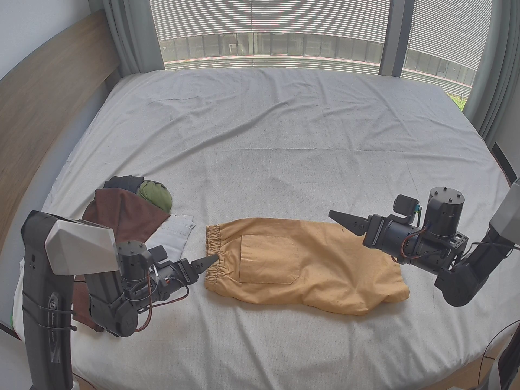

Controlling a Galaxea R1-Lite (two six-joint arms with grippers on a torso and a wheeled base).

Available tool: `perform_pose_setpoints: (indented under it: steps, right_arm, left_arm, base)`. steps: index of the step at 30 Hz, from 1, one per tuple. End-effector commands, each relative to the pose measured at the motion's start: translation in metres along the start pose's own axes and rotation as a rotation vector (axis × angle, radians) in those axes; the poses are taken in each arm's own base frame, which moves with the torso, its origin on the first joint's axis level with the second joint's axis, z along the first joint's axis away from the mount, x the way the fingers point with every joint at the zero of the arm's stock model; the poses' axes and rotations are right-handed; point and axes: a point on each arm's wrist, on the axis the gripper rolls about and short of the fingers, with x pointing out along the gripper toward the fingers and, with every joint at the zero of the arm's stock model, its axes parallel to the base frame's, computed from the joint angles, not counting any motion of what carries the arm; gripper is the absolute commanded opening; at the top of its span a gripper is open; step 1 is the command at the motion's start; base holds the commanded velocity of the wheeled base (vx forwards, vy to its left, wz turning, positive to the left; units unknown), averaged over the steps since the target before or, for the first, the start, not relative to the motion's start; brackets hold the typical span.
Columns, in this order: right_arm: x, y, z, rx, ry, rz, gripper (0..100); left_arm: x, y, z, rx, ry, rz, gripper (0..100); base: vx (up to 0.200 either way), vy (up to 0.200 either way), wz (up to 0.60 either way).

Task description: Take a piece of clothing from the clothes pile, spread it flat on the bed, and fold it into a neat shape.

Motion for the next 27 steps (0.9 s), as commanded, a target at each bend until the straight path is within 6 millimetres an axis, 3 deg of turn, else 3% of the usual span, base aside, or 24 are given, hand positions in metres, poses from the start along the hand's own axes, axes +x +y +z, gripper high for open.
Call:
perform_pose_setpoints:
  steps: [1,5,19,27]
  right_arm:
    - [0.001,-0.001,-0.002,0.002,0.005,-0.003,100]
    - [0.001,-0.001,-0.002,0.002,0.005,-0.003,100]
    - [0.003,-0.001,-0.004,-0.001,0.001,0.005,100]
    - [0.003,0.000,-0.004,-0.002,0.003,0.007,100]
  left_arm:
    - [0.011,0.008,-0.015,-0.008,0.032,0.019,100]
    - [0.026,0.012,-0.028,0.000,0.016,0.061,100]
    - [0.030,0.000,-0.037,0.003,0.056,0.047,100]
    - [0.041,-0.026,-0.041,-0.085,0.057,-0.027,100]
  base:
    - [0.000,0.000,0.00]
    - [0.000,0.000,0.00]
    - [0.000,0.000,0.00]
    - [0.000,0.000,0.00]
